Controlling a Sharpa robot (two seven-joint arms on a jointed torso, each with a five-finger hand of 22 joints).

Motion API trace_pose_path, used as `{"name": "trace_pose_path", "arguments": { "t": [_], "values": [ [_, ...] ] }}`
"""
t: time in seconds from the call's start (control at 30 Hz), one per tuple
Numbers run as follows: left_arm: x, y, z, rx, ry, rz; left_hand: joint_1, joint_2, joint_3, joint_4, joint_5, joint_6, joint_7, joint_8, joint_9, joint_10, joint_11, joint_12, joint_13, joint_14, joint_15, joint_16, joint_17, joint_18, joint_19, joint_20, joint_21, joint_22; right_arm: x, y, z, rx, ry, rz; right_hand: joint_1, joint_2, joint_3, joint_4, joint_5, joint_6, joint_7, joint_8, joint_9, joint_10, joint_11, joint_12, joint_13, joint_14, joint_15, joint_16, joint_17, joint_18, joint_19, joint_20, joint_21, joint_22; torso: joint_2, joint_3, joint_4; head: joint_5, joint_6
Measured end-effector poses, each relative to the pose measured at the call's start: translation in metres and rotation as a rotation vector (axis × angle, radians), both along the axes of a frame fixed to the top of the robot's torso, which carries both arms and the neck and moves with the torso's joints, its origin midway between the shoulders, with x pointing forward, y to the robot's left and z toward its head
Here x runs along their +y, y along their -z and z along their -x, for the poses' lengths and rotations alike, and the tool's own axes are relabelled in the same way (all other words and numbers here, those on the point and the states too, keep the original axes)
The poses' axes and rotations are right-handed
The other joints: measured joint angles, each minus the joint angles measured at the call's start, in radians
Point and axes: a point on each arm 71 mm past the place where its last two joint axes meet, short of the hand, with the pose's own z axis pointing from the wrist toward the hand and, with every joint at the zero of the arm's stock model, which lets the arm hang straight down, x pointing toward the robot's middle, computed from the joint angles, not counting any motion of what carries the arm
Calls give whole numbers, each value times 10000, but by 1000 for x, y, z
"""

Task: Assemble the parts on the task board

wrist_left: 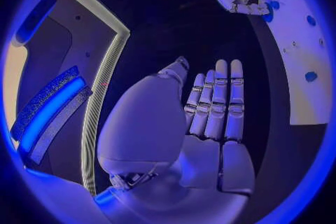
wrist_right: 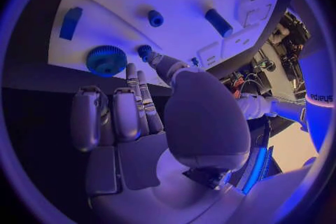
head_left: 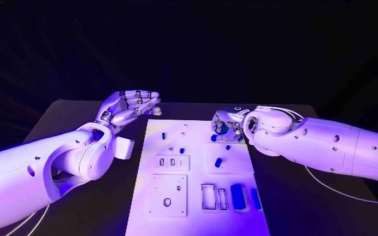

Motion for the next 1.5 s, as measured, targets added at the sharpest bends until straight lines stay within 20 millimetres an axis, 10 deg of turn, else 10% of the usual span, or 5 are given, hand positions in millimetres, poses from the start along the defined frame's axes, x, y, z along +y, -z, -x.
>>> {"name": "trace_pose_path", "arguments": {
  "t": [0.7, 1.5],
  "values": [
    [-2, -4, 1, -25, 96, 18, 1, 1, 28, -29, 0, 0, 0, 0, 7, 25, 25, -50, -2, -76, 1, 0, 36, 0, -1, 0, 45, 17, 8, 9, 0, 216, 23, 222, 83, 84, 129, 127, 43, 22, 21, 3, 130, 97, 16, 41, 56, -1, 0, 234, 175, 0, 142, -4, 265, 310, 82, -15, 45, 58, -44],
    [-1, -5, 0, 4, 77, -11, 1, 1, 83, -27, 0, -1, 0, 0, 10, 36, 36, -50, -3, -75, 1, 0, 83, -1, -1, 0, 88, 47, 15, 5, 0, -339, -9, -280, 539, 545, 884, -250, -183, 788, -250, 689, 822, 988, -273, 215, 261, 16, -164, 502, 305, -158, 376, -168, 693, 316, 88, -36, 43, 39, -40]
  ]
}}
